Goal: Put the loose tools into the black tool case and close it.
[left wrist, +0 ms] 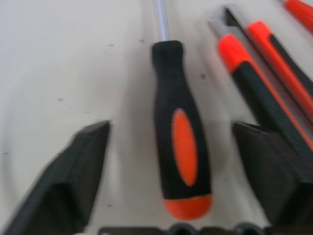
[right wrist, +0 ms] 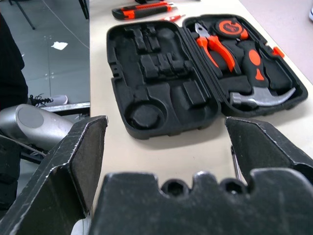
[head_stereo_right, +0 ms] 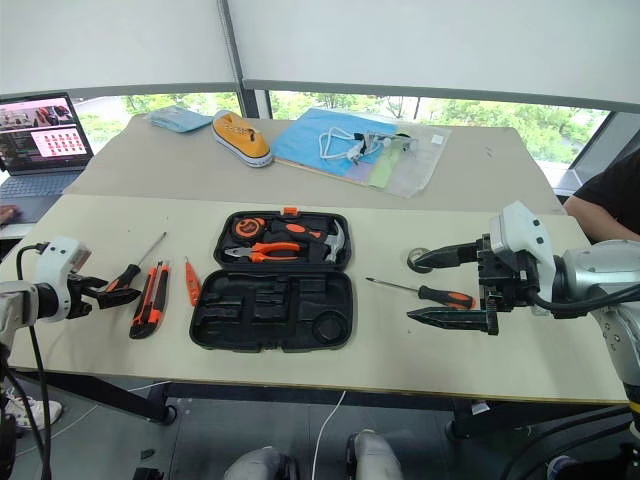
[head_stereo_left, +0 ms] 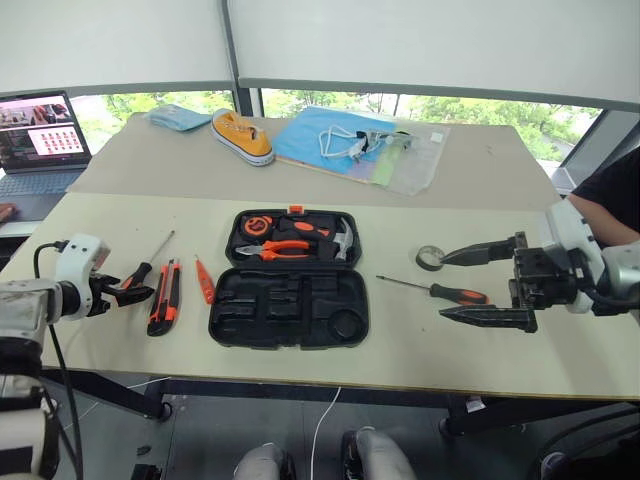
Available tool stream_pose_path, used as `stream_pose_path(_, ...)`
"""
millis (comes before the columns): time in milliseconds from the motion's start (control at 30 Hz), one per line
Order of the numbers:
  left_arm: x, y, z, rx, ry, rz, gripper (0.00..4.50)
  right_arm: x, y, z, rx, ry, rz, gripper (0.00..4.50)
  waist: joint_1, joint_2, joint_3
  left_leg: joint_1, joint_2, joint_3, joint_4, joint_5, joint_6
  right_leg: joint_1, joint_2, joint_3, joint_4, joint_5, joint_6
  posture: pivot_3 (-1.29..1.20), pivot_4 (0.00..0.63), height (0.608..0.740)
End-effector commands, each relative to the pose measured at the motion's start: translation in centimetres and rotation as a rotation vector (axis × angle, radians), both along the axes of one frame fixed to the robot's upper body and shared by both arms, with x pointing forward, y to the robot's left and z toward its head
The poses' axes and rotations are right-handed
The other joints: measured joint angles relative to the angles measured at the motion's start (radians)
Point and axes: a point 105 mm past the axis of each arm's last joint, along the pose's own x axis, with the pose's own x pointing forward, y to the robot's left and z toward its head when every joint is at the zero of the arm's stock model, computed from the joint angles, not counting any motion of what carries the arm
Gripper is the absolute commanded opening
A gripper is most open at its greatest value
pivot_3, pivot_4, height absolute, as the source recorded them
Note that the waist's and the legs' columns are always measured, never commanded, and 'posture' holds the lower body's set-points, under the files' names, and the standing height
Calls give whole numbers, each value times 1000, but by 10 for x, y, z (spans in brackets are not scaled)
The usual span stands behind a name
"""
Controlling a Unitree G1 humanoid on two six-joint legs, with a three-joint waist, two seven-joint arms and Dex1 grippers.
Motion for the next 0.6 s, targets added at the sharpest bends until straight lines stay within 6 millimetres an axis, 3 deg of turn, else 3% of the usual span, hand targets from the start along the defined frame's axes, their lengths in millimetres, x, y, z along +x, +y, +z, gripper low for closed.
stream_pose_path(33,-7,4,-17,-8,72,8,2732,-2,8,15,24,-58,17,4500,-2,0,0,0,0,0,0,0,0,0,-1,1,0,0,1,0,150,718)
stream_pose_path(133,-6,12,-10,6,38,18,1656,-2,10,16,31,-58,14,4500,-5,0,0,0,0,-1,1,0,0,1,-2,1,2,0,1,0,150,718)
stream_pose_path(200,0,16,9,4,-40,23,971,-3,11,14,33,-44,10,4500,-5,0,0,0,1,-2,1,0,0,1,-2,2,2,0,1,0,150,718)
stream_pose_path(333,13,-1,67,-10,-246,-139,877,-6,9,7,20,-1,-1,4500,-5,-3,1,-2,3,-3,3,0,0,0,0,0,2,0,0,0,150,718)
stream_pose_path(433,14,-37,101,-6,-351,-379,877,-7,9,3,16,10,-9,4500,-2,-4,2,-7,3,-5,8,0,0,-1,0,-2,2,1,-2,0,150,718)
stream_pose_path(500,15,-91,120,-14,-381,-637,877,-3,9,-2,10,-8,-40,4500,3,-5,2,-9,3,-5,10,0,1,-1,0,-3,2,3,-5,0,150,718)
stream_pose_path(600,16,-140,109,44,-313,-863,877,4,9,-5,10,-41,-85,4500,15,-4,1,-14,4,-4,16,0,1,-1,0,-7,2,2,-4,0,150,718)
